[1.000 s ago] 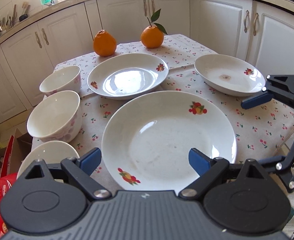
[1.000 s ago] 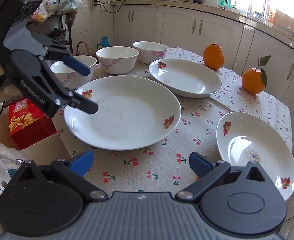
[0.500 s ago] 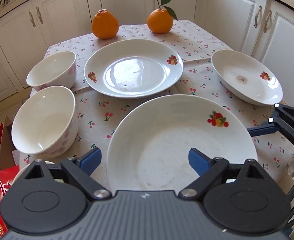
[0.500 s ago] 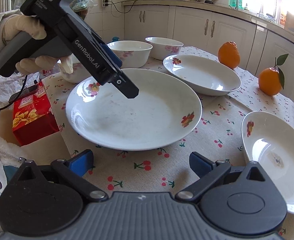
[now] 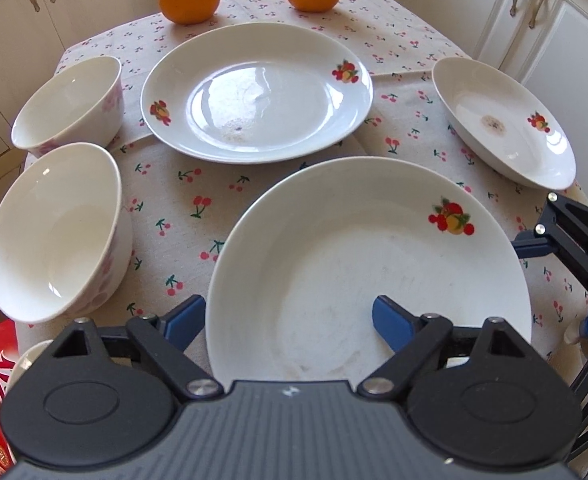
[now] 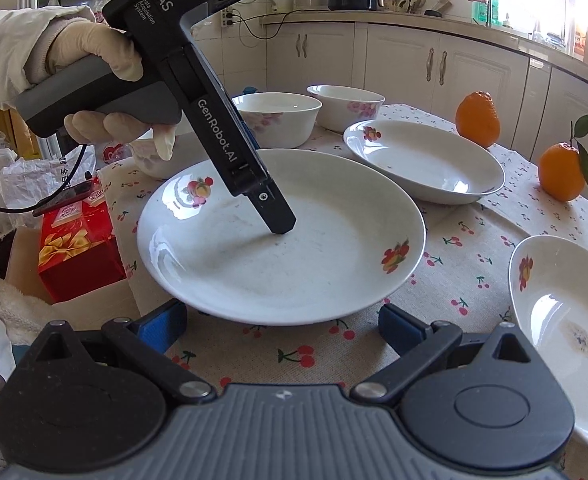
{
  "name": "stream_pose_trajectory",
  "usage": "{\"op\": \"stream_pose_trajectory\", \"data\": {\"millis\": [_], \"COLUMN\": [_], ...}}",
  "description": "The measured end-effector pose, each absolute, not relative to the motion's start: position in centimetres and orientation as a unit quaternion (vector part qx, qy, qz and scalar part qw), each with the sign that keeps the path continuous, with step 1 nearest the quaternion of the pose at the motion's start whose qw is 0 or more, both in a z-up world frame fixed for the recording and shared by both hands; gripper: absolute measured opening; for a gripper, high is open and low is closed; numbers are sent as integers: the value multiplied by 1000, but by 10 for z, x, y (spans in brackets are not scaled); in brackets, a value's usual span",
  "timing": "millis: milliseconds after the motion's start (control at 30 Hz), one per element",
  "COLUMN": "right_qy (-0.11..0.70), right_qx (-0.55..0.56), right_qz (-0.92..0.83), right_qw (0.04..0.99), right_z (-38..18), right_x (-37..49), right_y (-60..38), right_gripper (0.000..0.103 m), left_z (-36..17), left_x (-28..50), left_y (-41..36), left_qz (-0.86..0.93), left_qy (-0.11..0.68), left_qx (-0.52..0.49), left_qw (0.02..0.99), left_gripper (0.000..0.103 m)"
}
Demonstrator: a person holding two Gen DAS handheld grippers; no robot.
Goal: Organize plates and bowls
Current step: 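Grasp the deep fruit-decal plate's rim with the left gripper and lift it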
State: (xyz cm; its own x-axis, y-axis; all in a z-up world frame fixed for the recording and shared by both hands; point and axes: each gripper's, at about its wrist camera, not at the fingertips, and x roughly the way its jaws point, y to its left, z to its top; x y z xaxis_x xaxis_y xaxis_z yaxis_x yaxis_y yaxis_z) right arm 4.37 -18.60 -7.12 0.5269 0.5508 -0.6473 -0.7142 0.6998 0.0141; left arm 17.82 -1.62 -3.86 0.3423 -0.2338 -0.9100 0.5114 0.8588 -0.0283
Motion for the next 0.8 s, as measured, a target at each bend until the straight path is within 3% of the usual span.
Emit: {"op": "stream_pose_trajectory", "data": {"millis": [100, 800], "right_qy": [318, 322], "right_qx": [-131, -145], "right_qz": [365, 354], "right_qw": [865, 866], "right_z": [-71, -66], "right_x": [44, 45], "right_y": [-184, -178], "right_gripper": [103, 103], "left_z": [-38, -38], "left_x": [180, 190], "left_y": [-18, -22], "left_qz": [-242, -261], "left_qy": [530, 562], "left_qx": [127, 125], "left_qw": [803, 775], "left_gripper": [83, 83]}}
